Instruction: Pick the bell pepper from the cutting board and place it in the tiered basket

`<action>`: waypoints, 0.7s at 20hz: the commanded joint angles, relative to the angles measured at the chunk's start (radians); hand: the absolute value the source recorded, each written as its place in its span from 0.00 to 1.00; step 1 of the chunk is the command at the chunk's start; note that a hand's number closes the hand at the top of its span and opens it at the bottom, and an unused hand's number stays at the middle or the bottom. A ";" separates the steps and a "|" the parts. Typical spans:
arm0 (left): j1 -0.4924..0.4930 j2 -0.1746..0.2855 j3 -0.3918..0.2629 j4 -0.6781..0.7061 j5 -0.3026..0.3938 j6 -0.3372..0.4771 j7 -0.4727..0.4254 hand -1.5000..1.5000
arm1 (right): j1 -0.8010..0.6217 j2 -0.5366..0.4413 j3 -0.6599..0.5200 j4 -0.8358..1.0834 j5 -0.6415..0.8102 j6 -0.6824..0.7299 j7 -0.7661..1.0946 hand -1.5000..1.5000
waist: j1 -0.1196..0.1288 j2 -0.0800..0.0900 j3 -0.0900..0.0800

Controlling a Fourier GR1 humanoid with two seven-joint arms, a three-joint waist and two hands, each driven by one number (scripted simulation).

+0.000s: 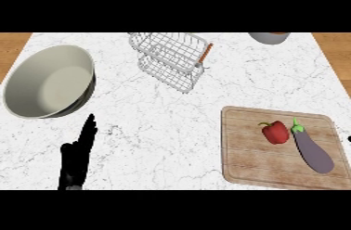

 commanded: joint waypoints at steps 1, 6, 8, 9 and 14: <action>0.001 0.001 0.005 -0.017 0.003 0.003 0.026 0.50 | 0.160 -0.092 0.068 -0.108 0.104 0.048 0.120 0.00 | -0.003 -0.001 -0.003; 0.014 -0.016 -0.005 -0.014 -0.013 0.020 0.007 0.50 | 0.300 -0.250 0.101 -0.263 0.293 0.059 0.280 0.00 | -0.014 -0.003 -0.006; 0.025 0.025 0.018 -0.026 0.008 -0.020 0.002 0.50 | 0.322 -0.288 0.125 -0.324 0.401 0.023 0.375 0.00 | 0.001 -0.001 -0.006; 0.001 0.006 0.007 -0.010 -0.009 0.000 0.009 0.50 | 0.325 -0.305 0.138 -0.346 0.458 0.004 0.435 0.00 | 0.001 0.002 -0.007; -0.026 -0.013 0.016 0.039 0.011 -0.030 -0.011 0.50 | 0.271 -0.305 0.234 -0.481 0.702 -0.046 0.750 0.00 | 0.027 0.007 -0.004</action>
